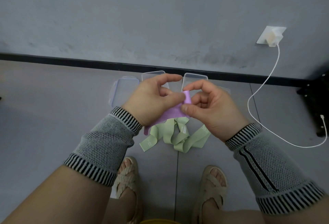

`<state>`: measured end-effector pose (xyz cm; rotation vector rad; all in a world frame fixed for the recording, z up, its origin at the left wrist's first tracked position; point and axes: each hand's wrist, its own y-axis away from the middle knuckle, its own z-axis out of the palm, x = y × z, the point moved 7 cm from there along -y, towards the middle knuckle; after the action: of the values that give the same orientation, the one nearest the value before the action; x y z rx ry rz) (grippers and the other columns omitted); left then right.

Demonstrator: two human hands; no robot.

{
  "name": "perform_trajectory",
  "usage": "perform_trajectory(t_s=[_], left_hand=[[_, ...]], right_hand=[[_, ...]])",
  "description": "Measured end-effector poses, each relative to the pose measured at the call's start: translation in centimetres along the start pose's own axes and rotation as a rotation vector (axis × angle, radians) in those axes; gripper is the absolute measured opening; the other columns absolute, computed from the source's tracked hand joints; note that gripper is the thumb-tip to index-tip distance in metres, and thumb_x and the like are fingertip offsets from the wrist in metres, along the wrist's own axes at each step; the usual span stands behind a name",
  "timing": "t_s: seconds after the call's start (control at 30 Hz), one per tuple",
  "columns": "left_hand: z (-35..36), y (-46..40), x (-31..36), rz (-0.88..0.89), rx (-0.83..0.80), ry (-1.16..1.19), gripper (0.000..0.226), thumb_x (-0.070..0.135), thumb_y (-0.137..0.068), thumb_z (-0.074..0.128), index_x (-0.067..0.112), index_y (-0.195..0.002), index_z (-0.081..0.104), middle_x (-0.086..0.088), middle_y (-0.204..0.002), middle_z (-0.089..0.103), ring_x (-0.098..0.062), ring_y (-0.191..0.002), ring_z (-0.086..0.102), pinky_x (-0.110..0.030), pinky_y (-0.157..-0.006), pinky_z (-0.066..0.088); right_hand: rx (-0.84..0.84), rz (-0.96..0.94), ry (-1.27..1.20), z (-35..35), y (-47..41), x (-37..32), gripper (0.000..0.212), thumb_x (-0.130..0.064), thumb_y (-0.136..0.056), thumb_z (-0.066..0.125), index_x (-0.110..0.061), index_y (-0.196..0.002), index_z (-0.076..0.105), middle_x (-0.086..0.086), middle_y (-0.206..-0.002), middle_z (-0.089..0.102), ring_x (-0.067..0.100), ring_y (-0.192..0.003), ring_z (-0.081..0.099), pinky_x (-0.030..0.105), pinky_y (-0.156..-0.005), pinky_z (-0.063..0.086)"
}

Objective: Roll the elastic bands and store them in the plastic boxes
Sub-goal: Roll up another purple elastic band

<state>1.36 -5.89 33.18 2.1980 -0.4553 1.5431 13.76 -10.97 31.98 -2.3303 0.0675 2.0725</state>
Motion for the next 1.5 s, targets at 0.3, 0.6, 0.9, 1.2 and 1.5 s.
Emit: perform_trajectory(t_s=[0.3,0.6,0.9,1.2,1.5], left_hand=[[0.1,-0.1,-0.2,-0.037,0.007,0.094,0.041,0.012,-0.083,0.068,0.023,-0.120,0.054,0.000,-0.068,0.072,-0.038,-0.067,0.066,-0.058,-0.063,0.054],[0.2,0.1,-0.5,-0.015,-0.112,0.223,0.039,0.006,-0.087,0.060,0.019,-0.123,0.052,-0.001,-0.065,0.070,-0.015,-0.061,0.064,-0.028,-0.062,0.054],[-0.5,0.3,-1.0,-0.040,-0.156,0.007,0.031,0.009,-0.089,0.058,0.024,-0.115,0.054,-0.007,-0.066,0.064,-0.008,-0.043,0.051,-0.017,-0.039,0.040],[-0.9,0.2,-0.5,-0.033,-0.100,0.014,0.045,0.004,-0.082,0.066,0.031,-0.117,0.055,0.002,-0.062,0.066,-0.012,-0.041,0.042,-0.019,-0.032,0.035],[0.1,0.0,-0.5,-0.045,0.070,0.020,0.042,0.019,-0.077,0.074,0.023,-0.116,0.057,-0.004,-0.073,0.068,-0.009,-0.046,0.050,-0.018,-0.034,0.037]], right_hand=[[-0.033,-0.029,0.136,0.3,0.1,-0.4,0.046,-0.011,-0.068,0.082,-0.035,-0.101,0.060,0.004,-0.071,0.060,0.011,-0.063,0.055,0.026,-0.065,0.050],[-0.185,0.022,-0.016,1.0,0.7,-0.4,0.063,-0.010,-0.066,0.078,-0.033,-0.119,0.054,-0.003,-0.064,0.064,0.015,-0.064,0.059,0.029,-0.071,0.051],[-0.143,0.004,-0.195,-0.4,0.4,-0.5,0.054,-0.002,-0.063,0.073,-0.030,-0.108,0.063,0.000,-0.066,0.062,0.013,-0.064,0.058,0.021,-0.067,0.051],[-0.100,-0.013,0.090,-0.4,0.5,-0.4,0.059,0.002,-0.067,0.079,-0.029,-0.112,0.058,-0.002,-0.064,0.061,0.015,-0.062,0.057,0.027,-0.066,0.051],[0.026,-0.118,0.603,0.6,0.4,-1.0,0.045,-0.018,-0.070,0.078,-0.036,-0.104,0.055,-0.005,-0.059,0.055,0.008,-0.060,0.055,0.026,-0.061,0.047]])
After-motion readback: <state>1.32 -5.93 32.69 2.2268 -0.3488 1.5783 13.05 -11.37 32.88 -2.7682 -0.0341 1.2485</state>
